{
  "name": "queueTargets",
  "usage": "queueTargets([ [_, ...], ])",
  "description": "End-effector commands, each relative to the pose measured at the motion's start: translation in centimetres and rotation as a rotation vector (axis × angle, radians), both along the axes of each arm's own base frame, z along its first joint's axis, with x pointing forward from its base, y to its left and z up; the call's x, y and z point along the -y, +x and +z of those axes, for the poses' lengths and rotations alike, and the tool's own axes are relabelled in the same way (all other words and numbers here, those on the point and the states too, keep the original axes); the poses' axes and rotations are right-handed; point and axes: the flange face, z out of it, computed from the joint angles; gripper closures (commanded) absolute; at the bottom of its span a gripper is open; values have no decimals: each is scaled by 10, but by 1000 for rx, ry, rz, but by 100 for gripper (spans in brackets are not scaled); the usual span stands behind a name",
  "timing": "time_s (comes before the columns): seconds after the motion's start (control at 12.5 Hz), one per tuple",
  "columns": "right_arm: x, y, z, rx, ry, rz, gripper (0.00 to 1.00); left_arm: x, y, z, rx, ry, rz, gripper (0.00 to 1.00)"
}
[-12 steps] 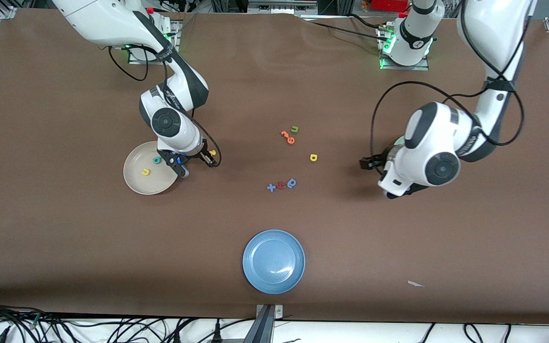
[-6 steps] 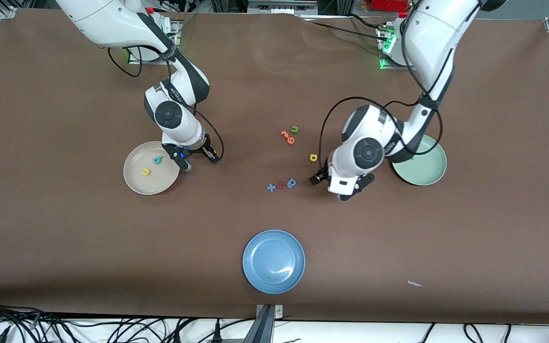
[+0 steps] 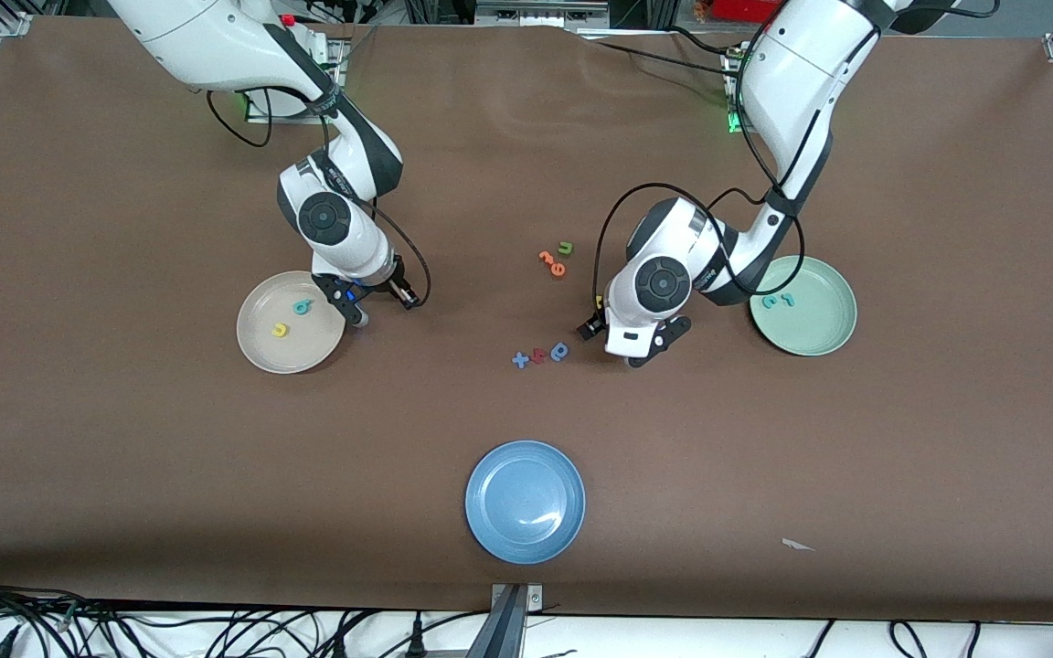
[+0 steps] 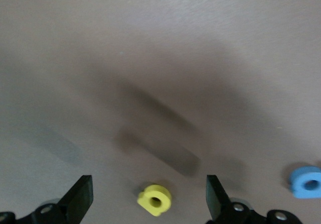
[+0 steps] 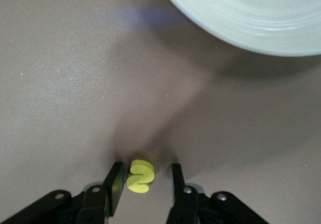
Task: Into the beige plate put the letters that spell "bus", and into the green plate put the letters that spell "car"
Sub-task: 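Grasp yellow 2 with the right gripper while the left gripper reaches yellow d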
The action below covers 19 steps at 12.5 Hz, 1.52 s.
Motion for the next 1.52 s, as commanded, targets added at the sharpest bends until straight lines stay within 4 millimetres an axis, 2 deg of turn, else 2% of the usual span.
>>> queueTargets([
  [0.0,-2,-4,-1,2,8,-6,86,-4,-14,10,15,43,40,1],
  [0.16,-2,0,9,19,9,2,95,13,-22,6,35,40,70,2],
  [0.24,-2,3,19,39,12,13,95,15,-23,5,43,37,75,4],
  [0.4,2,9,43,40,-14,56,95,15,-30,-1,35,47,94,14],
  [0.48,7,11,47,9,-37,89,95,14,-32,-3,30,52,96,16],
  [0.56,9,16,52,4,-45,128,95,13,-32,-4,29,53,98,23],
  [0.72,42,39,57,31,-59,211,95,11,-35,-6,44,48,116,28],
  [0.88,53,56,63,60,-61,292,95,11,-40,-10,65,40,144,32],
  [0.96,72,69,67,79,-84,329,95,12,-42,-11,71,38,150,34],
  [1.04,79,72,67,81,-87,373,95,12,-43,-12,71,38,150,36],
  [1.2,98,76,57,64,-96,421,95,12,-44,-13,70,40,153,61],
  [1.28,116,79,49,48,-105,454,92,12,-44,-13,69,41,153,72],
  [1.36,127,81,44,39,-110,483,73,11,-43,-13,70,40,155,81],
  [1.44,131,81,43,35,-112,491,36,10,-42,-13,69,40,156,90],
])
